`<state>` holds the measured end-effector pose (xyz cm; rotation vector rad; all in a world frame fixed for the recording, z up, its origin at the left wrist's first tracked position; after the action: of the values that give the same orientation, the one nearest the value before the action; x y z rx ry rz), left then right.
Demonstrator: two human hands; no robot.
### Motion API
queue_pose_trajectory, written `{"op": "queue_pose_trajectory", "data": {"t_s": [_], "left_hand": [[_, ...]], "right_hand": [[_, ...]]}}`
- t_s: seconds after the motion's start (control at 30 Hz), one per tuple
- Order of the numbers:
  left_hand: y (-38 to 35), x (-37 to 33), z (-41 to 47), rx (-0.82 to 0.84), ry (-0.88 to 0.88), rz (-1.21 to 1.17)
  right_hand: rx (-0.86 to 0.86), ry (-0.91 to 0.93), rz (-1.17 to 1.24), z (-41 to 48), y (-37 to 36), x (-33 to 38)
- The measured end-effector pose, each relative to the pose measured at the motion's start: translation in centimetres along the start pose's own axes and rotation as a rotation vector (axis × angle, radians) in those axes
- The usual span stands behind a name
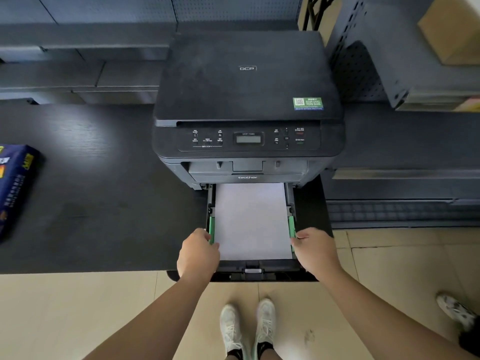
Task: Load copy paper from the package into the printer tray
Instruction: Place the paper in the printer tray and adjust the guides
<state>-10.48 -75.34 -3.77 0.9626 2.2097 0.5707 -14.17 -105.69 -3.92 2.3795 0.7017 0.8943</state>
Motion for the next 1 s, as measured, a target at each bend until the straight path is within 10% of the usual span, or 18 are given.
{"op": "queue_pose_trajectory", "data": {"t_s": [1.0], "left_hand": [[-0.9,1.1,3.2,-0.001,-0.025,-0.085]], "right_hand": [[-0.210,0.206,-0.050,1.8,-1.7,-1.0]]}}
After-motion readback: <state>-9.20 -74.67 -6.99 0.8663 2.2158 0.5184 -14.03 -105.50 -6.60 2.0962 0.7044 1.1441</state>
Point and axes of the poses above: each hand's wrist, its own z-axis towards the middle knuckle, its own y-axis out of the back of the hand, x = y × z, the point moved 8 cm from there along z, towards the middle knuckle, and after that the axes turned 15 degrees about x, right-handed, at the moved point
